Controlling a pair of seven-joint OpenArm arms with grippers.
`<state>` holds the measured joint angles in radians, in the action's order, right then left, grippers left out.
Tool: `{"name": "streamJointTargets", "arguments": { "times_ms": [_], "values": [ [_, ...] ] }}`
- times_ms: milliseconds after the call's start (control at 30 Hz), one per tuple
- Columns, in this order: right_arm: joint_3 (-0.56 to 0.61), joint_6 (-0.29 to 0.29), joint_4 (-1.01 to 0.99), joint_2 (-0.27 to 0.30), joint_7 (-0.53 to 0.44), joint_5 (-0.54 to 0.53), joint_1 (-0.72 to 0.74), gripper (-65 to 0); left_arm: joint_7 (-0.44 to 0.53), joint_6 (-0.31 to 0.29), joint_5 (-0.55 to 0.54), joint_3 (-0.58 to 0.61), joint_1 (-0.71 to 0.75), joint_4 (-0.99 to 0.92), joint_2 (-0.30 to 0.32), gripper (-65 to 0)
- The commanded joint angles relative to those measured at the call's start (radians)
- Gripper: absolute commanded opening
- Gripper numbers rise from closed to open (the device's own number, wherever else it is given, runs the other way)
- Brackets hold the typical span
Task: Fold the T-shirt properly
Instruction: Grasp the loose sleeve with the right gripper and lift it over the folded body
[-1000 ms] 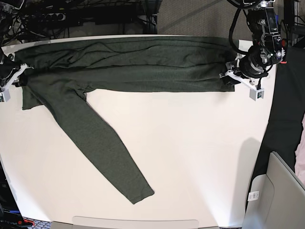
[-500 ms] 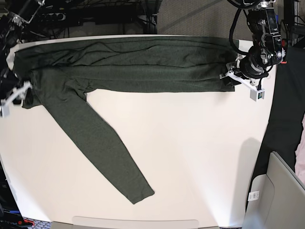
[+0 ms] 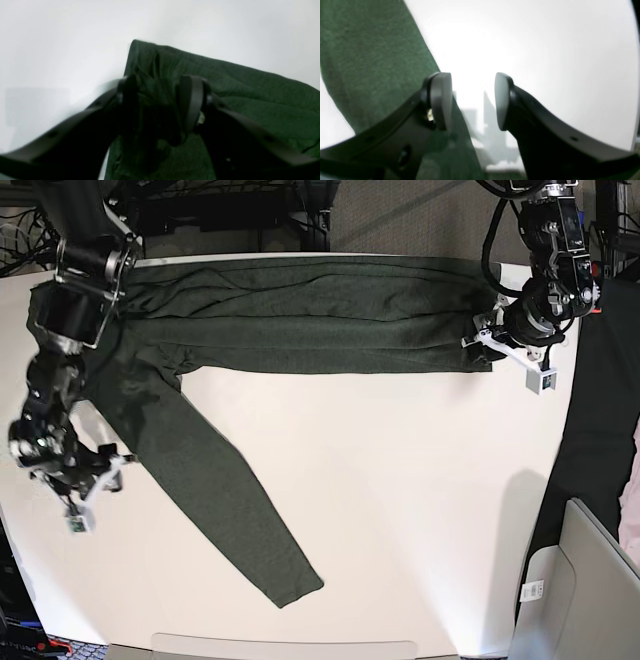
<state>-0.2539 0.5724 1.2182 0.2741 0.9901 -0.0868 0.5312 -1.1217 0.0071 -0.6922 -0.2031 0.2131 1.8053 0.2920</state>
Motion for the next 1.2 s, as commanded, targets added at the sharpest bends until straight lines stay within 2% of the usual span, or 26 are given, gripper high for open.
{"name": "streamJointTargets", "arguments": {
  "times_ms": [0, 300, 500, 633, 700, 833, 933, 1067, 1167],
  "values": [
    [0.017, -0.004, -0.028, 0.004, -0.046, 0.008, 0.05, -38.5, 0.016, -0.003, -0.007, -0.006, -0.008, 0.018, 0.009, -35.1],
    [0.048, -0.005, -0.38, -0.042, -0.231, 0.037, 0.14, -38.5, 0.016, -0.003, -0.007, -0.006, -0.008, 0.018, 0.011, -34.9],
    [0.08, -0.005, -0.444, -0.051, -0.254, 0.037, 0.137, -38.8, 0.018, -0.003, -0.007, -0.006, -0.008, 0.018, 0.013, -34.9],
    [0.158, -0.005, -0.444, -0.055, -0.204, 0.037, 0.125, -40.0, 0.018, -0.003, -0.007, -0.008, -0.008, 0.018, 0.014, -35.0],
    [0.161, 0.001, -0.426, -0.065, -0.176, 0.032, 0.108, -46.4, 0.018, -0.003, -0.007, -0.008, -0.01, 0.018, 0.014, -35.0],
    [0.161, 0.002, -0.358, -0.101, -0.126, 0.032, 0.079, -64.3, 0.019, -0.003, -0.007, -0.019, -0.02, 0.018, 0.014, -35.1],
    [0.161, 0.004, -0.291, -0.129, -0.076, 0.014, 0.059, -64.3, 0.019, -0.003, -0.007, -0.081, -0.024, 0.017, 0.006, -35.1],
    [0.161, 0.005, -0.122, -0.131, -0.009, -0.1, 0.005, -64.4, 0.019, -0.003, -0.007, -0.16, -0.03, 0.017, -0.015, -35.1],
    [0.161, 0.059, -0.001, -0.131, 0.063, -0.192, -0.035, -64.4, 0.019, -0.003, -0.008, -0.181, -0.03, 0.018, -0.015, -35.1]
  ]
}}
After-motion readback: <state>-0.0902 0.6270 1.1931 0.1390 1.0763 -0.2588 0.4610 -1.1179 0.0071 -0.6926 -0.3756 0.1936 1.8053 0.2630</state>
